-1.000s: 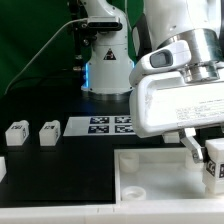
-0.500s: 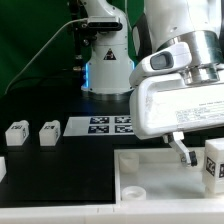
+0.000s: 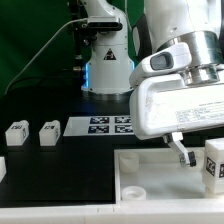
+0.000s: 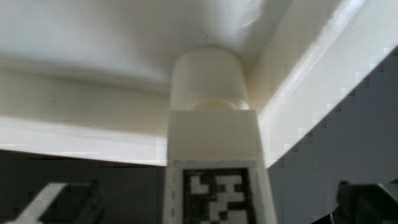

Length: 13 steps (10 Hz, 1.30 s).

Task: Assemble one leg

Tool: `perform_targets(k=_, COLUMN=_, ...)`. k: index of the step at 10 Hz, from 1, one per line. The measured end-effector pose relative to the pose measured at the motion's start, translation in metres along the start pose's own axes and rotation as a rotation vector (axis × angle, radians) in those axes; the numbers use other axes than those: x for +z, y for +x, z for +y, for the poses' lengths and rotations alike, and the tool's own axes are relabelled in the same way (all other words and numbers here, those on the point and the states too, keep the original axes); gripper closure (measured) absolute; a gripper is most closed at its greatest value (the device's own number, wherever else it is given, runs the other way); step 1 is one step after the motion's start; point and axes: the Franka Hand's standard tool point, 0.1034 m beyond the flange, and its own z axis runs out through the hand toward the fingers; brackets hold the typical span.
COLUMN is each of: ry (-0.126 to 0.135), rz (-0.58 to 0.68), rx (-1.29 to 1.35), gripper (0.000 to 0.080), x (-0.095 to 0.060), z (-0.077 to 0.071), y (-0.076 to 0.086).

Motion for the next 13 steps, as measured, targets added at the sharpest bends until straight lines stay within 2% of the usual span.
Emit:
perform_targets(k=3, ry=0.001, rz=-0.009, rx=0.003, gripper=0.0151, x=0.0, z=-0.001, y=-0.001)
perform_targets(k=4, ry=0.007, rz=-0.061, rx=0.024, gripper=0.0151, x=-0.006, z=-0.003, y=0.001)
perform_targets(k=5, ry=0.011, rz=-0.087, rx=0.029, gripper=0.0151, x=-0.017, z=-0.006, y=0.01)
perform_targets(k=7, ry=0.029, rz=-0.14, rx=0.034, gripper=0.0151, x=-0.019, z=-0.015, y=0.017)
perform_targets(k=8, ry=0.049, rz=-0.229, rx=0.035, gripper=0.0151, x=-0.017, z=-0.018, y=0.013)
perform_targets(k=9, ry=0.072, rz=-0.329, rx=0.04, gripper=0.0151, x=-0.017, z=-0.02, y=0.016)
perform_targets(k=10, ry=0.082, rz=-0.372, rx=0.041, gripper=0.0151, x=-0.017, z=-0.019, y=0.02)
perform_targets(k=11, ry=0.104, rz=-0.491, rx=0.044, gripper=0.0151, x=-0.019, z=-0.02, y=0.012)
perform_targets(k=12, ry=0.12, rz=-0.571, rx=0.046, gripper=0.0151, x=-0.019, z=-0.02, y=0.016)
perform_targets(k=13, ry=0.122, rz=-0.58, rx=0.041, gripper=0.0151, x=-0.014, z=-0.019, y=0.022)
